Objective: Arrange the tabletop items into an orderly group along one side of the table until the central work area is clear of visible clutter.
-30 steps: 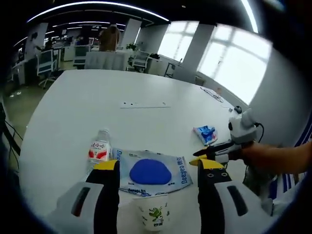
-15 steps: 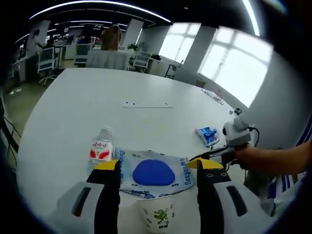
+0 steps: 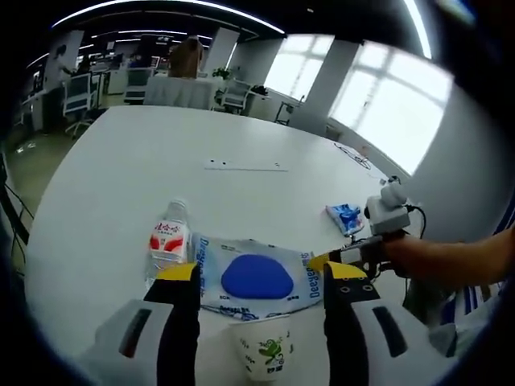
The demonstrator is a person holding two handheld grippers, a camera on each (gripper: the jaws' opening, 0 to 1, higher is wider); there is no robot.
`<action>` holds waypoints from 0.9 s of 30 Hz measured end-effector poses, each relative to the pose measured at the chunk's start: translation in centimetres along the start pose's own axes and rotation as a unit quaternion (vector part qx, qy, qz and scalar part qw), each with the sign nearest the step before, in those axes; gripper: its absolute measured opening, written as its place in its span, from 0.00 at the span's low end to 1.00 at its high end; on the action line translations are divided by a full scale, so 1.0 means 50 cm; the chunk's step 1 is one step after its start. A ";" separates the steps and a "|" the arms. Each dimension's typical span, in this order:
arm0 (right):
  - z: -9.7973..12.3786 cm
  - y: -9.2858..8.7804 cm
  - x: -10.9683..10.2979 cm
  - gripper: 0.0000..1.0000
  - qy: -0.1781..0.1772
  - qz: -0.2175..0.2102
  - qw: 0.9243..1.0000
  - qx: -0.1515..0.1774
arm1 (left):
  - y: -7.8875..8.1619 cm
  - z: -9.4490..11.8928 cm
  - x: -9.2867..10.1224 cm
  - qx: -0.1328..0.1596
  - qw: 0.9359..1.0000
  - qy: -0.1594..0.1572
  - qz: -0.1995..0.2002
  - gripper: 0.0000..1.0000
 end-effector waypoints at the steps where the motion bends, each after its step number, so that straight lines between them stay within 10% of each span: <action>1: 0.000 0.000 0.000 0.07 -0.001 -0.001 1.000 0.000 | 0.000 0.000 0.000 0.000 1.000 0.000 0.000 0.62; 27: -0.021 0.030 0.060 0.01 -0.020 -0.021 0.999 0.019 | -0.062 -0.062 -0.043 -0.066 0.997 0.025 -0.007 0.47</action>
Point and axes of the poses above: the point that each gripper's makers call its tool centre point, and the gripper's own axes: z roughly backward along the fingers, x roughly to its right, y roughly out of its top, the point moved 1 cm from there along z, roughly backward along the fingers, and after that the axes turned 5 degrees about x, right-handed, at the moved point
